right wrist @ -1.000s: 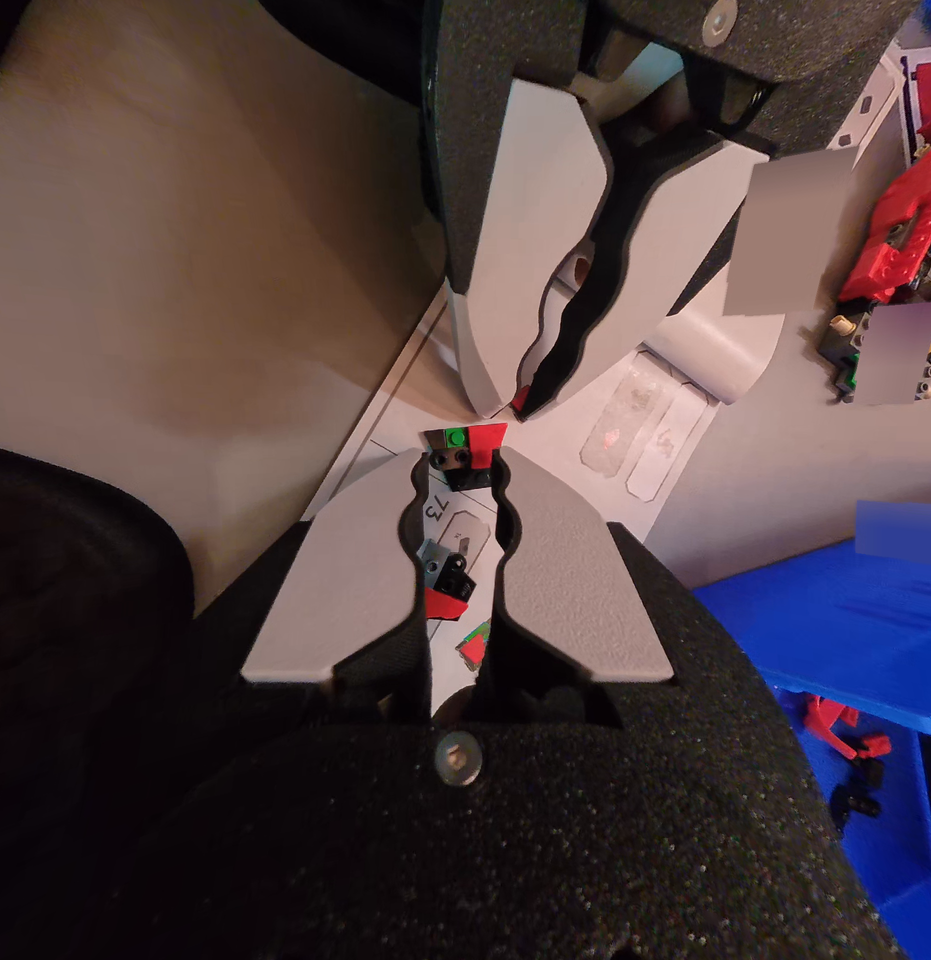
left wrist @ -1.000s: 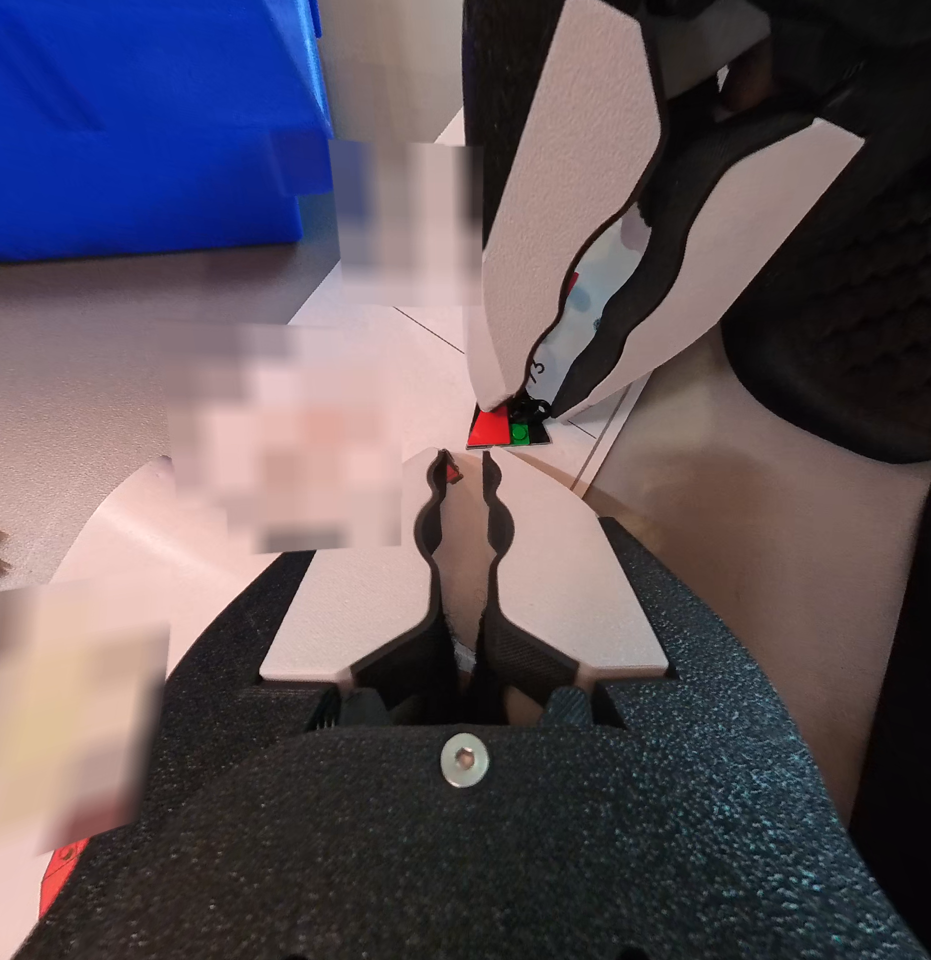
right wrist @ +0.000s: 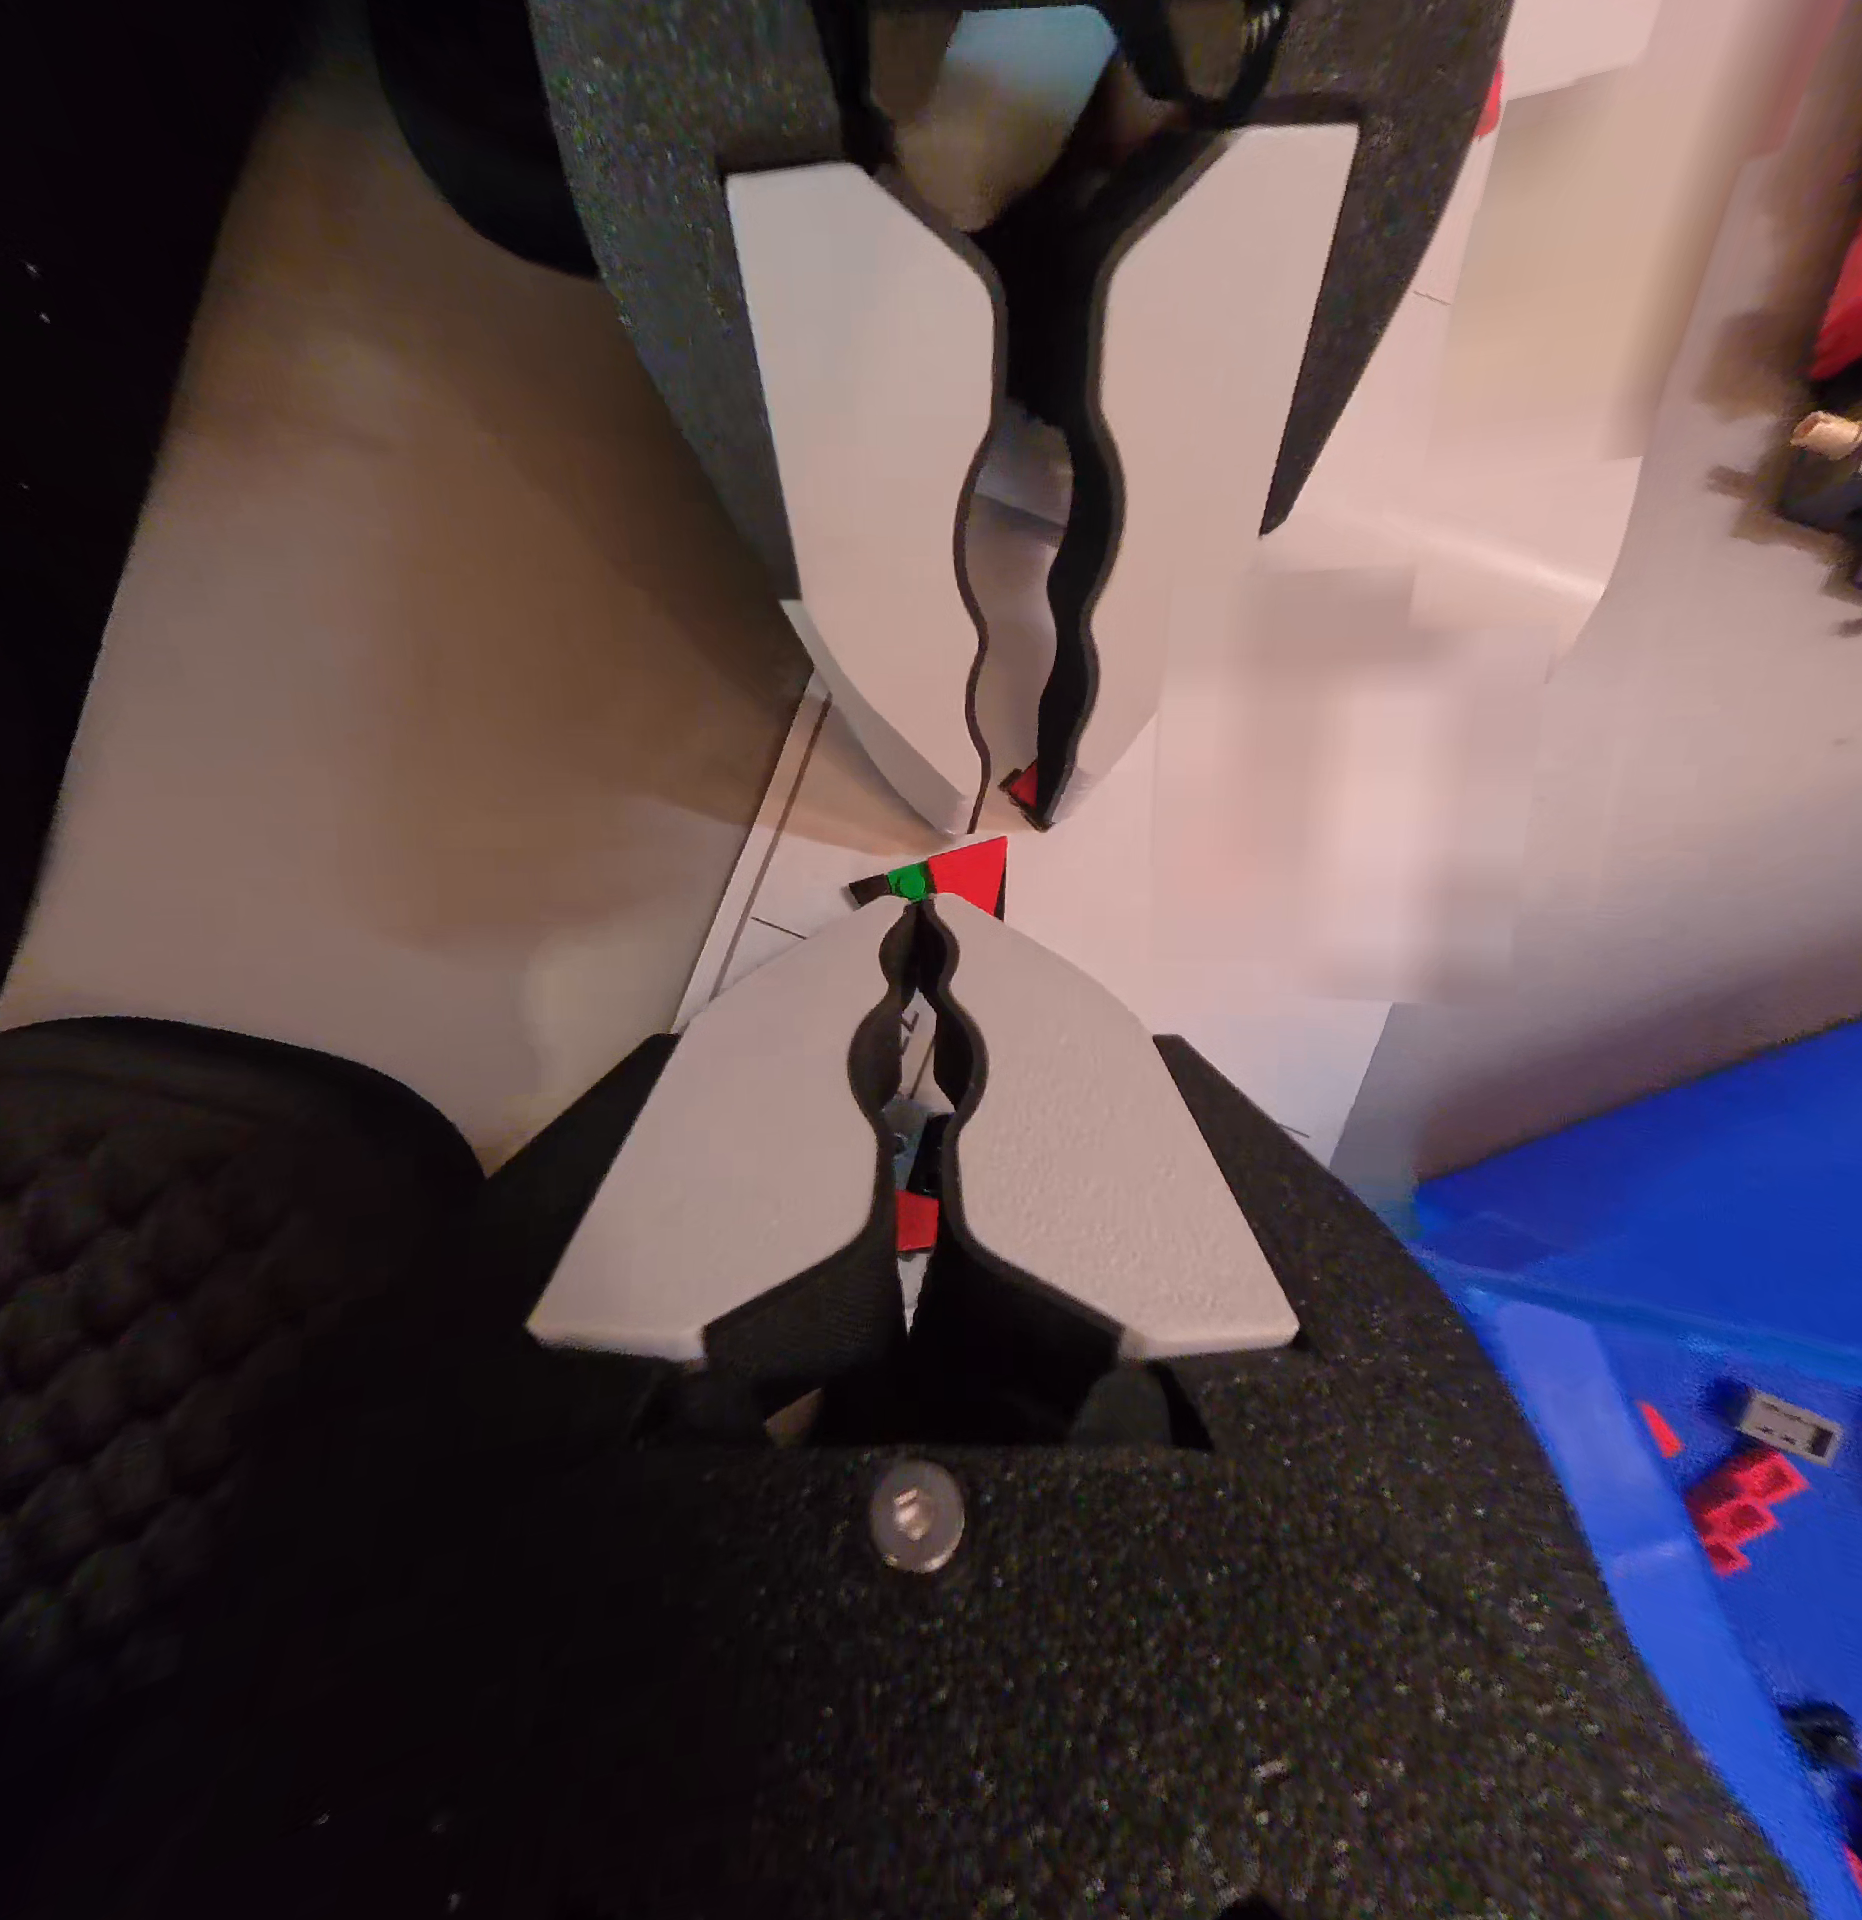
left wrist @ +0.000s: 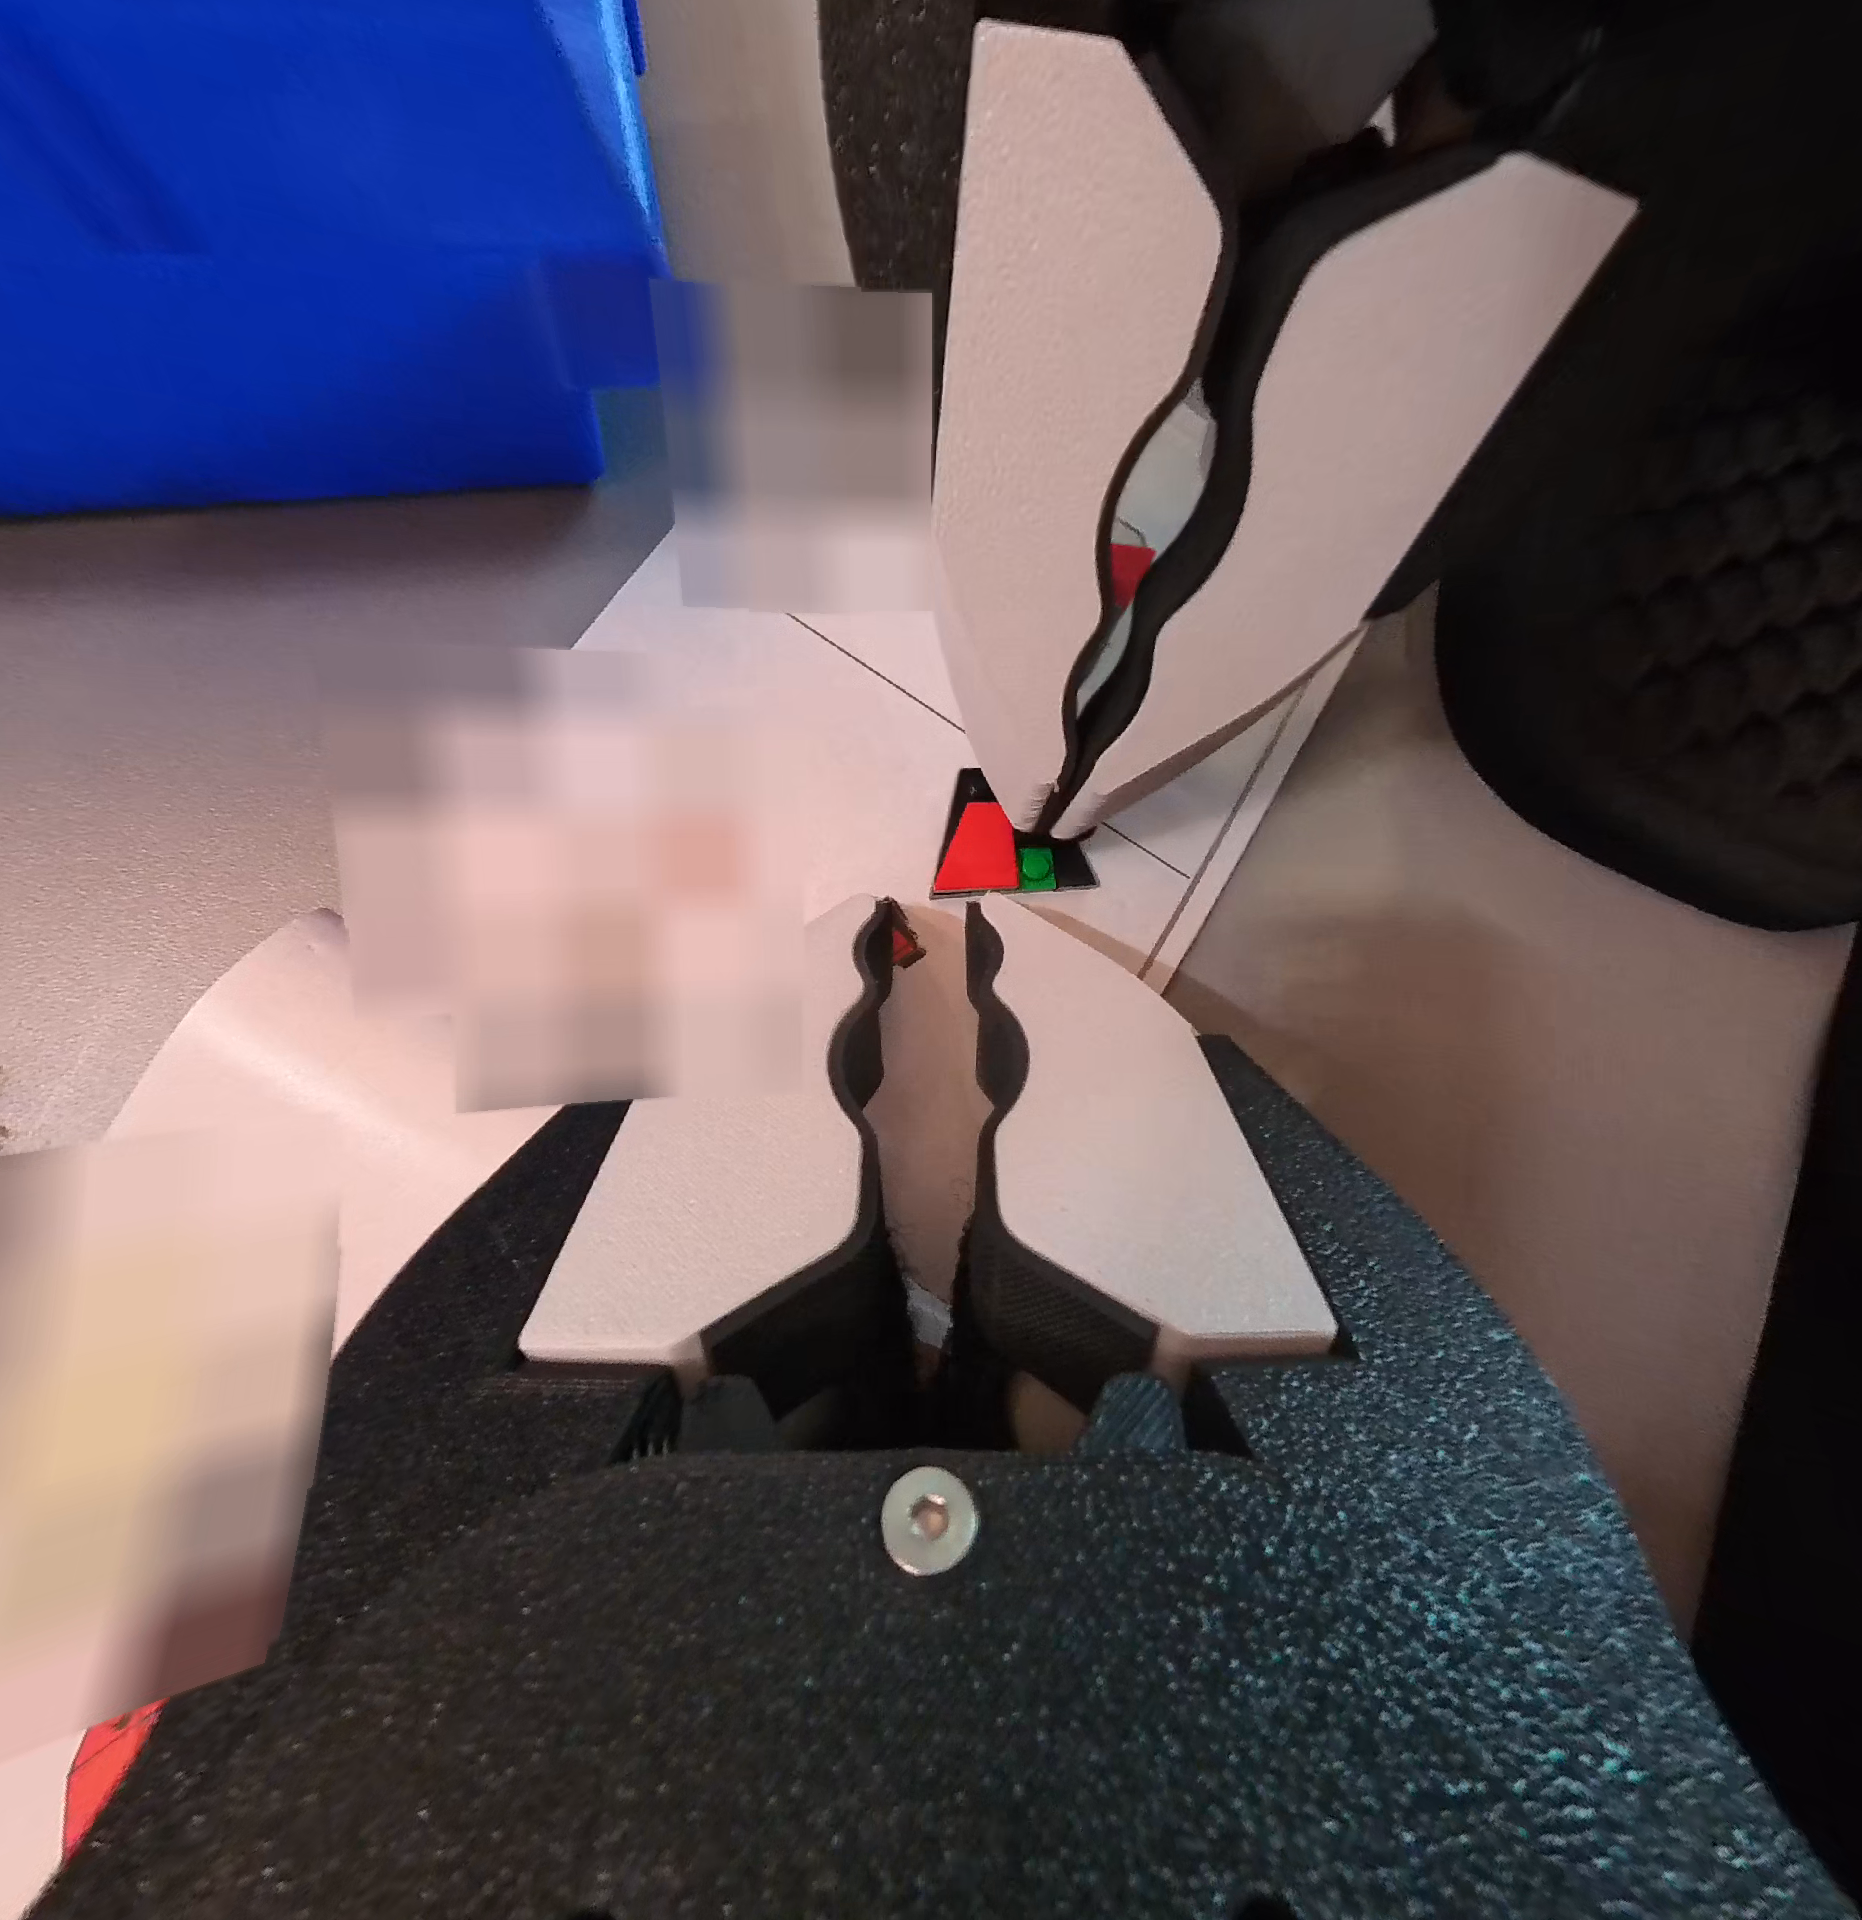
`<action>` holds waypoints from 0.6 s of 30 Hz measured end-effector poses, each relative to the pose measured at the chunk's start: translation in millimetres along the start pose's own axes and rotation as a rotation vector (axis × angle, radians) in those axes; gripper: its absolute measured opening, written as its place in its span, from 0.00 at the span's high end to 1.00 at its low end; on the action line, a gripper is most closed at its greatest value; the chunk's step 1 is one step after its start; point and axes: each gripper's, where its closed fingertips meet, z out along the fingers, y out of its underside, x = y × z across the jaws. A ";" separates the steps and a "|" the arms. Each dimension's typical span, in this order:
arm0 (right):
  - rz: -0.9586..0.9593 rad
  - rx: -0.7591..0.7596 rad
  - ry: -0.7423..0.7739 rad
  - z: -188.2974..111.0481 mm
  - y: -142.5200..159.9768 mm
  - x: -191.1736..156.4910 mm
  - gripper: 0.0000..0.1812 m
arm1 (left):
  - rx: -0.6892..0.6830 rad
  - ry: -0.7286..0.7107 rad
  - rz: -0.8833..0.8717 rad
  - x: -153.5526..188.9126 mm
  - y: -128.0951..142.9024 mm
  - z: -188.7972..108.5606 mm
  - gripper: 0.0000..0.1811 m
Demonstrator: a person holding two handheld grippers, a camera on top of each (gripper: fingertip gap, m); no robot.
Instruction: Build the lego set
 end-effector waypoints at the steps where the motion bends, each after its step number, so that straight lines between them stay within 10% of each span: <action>1: 0.012 0.008 -0.009 0.0 0.1 0.0 1.00 | 0.000 -0.001 -0.001 -0.3 -0.1 0.0 0.93; 18: -0.074 0.203 0.109 -9.0 -10.7 6.3 1.00 | 0.004 0.014 -0.024 -1.0 0.3 0.0 0.97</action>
